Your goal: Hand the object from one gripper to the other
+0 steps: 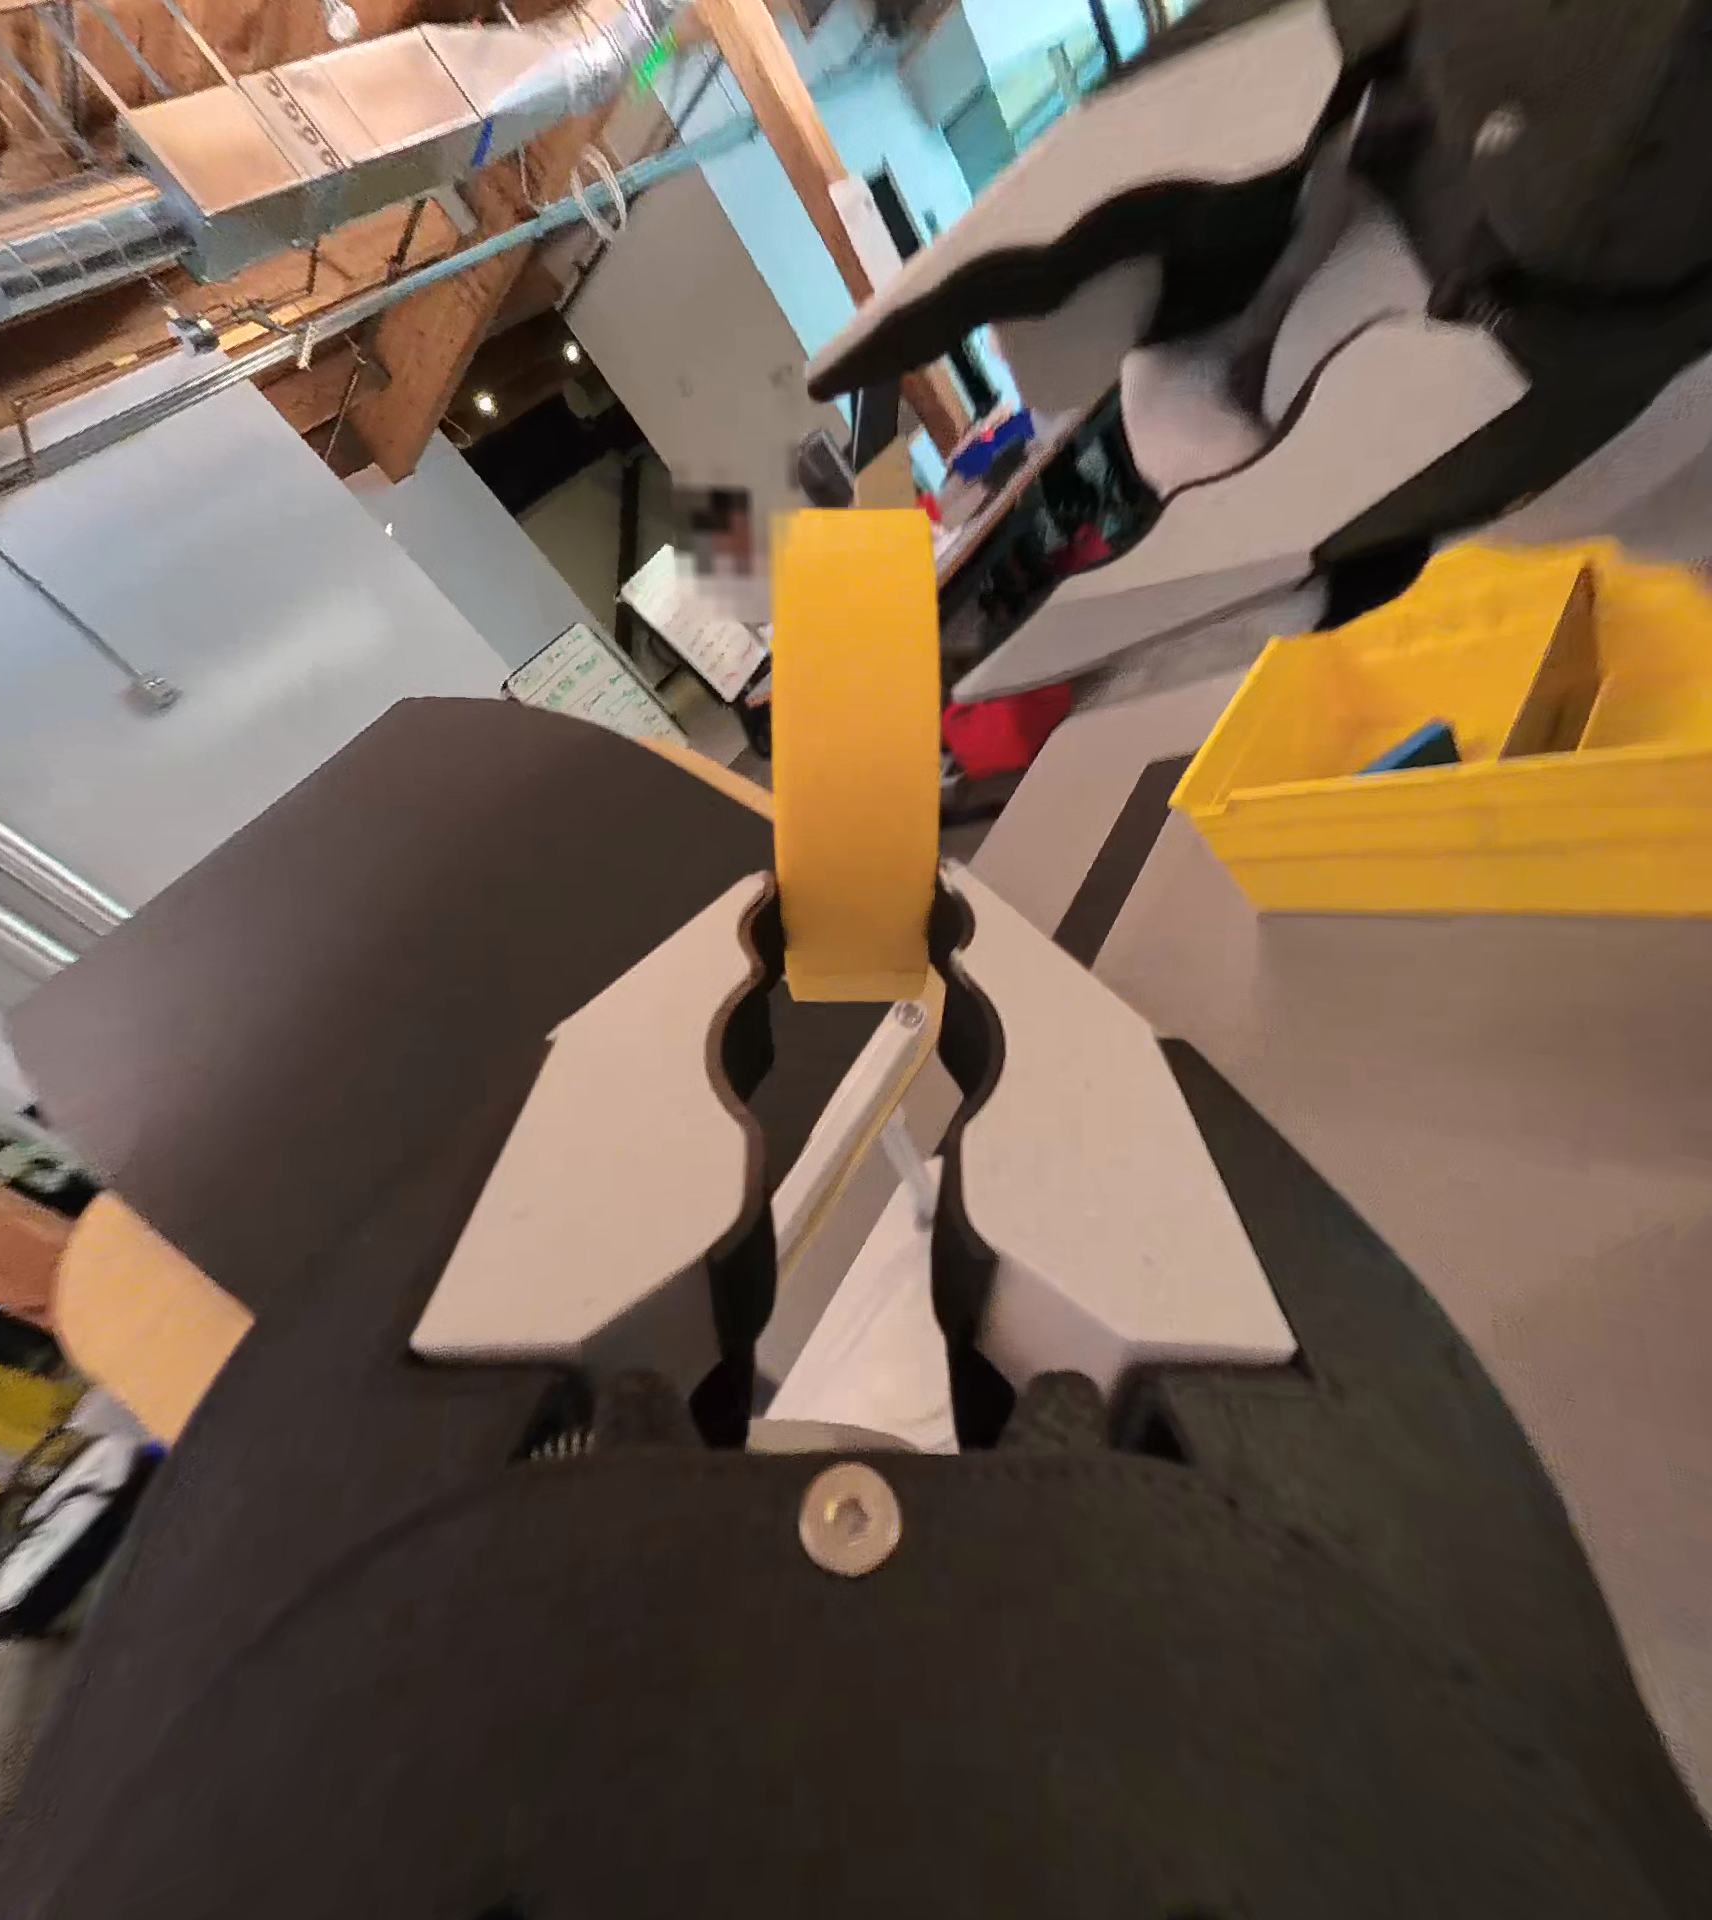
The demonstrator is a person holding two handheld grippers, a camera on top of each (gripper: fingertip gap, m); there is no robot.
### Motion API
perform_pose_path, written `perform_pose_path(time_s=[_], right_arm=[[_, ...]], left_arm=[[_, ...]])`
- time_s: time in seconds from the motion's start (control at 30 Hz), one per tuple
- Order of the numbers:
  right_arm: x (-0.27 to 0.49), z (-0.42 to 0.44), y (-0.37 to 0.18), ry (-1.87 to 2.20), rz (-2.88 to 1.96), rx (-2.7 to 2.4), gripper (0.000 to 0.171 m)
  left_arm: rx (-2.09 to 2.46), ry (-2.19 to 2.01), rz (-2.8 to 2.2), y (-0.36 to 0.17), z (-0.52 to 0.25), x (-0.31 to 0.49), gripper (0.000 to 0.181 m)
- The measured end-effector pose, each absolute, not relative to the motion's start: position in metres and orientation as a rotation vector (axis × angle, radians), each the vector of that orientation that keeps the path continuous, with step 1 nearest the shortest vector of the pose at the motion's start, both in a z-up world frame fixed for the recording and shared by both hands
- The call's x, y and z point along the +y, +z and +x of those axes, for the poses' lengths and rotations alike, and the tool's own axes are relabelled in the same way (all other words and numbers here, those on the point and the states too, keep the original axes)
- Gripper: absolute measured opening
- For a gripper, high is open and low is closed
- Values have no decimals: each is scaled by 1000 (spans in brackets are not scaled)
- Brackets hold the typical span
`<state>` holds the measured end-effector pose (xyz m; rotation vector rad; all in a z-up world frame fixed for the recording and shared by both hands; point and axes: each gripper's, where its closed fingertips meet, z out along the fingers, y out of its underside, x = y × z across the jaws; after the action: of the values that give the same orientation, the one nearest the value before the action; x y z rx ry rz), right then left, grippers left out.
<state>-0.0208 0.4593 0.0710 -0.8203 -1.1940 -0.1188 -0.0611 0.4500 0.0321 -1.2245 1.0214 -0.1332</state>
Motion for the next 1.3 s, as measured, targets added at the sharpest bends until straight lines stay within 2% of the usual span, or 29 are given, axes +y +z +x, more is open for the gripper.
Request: perform_pose_path(time_s=[0.27, 0.43, 0.8, 0.9, 1.07, 1.2, 1.3], right_arm=[[438, -48, 20, -294, -791, -1531, 53], [438, -54, -5, -300, -815, -1646, 25], [442, -54, 10, -257, -813, -1563, 24], [450, -52, 24, -267, -807, -1471, 23], [458, -45, 61, -350, -736, -1222, 23], [453, -45, 84, -560, -609, -1022, 23], [449, -57, 78, -695, -516, -1006, 23]], left_arm=[[1336, 300, -1235, 0, -64, 437, 26], [1448, 325, -1231, -14, -56, 426, 26], [1361, 339, -1174, 3, -58, 430, 27], [1262, 314, -1174, 18, -64, 434, 35], [1026, -23, -1240, 48, -83, 438, 40], [854, -622, -1295, 63, -92, 434, 54], [713, -1082, -1260, 78, -98, 429, 54]])
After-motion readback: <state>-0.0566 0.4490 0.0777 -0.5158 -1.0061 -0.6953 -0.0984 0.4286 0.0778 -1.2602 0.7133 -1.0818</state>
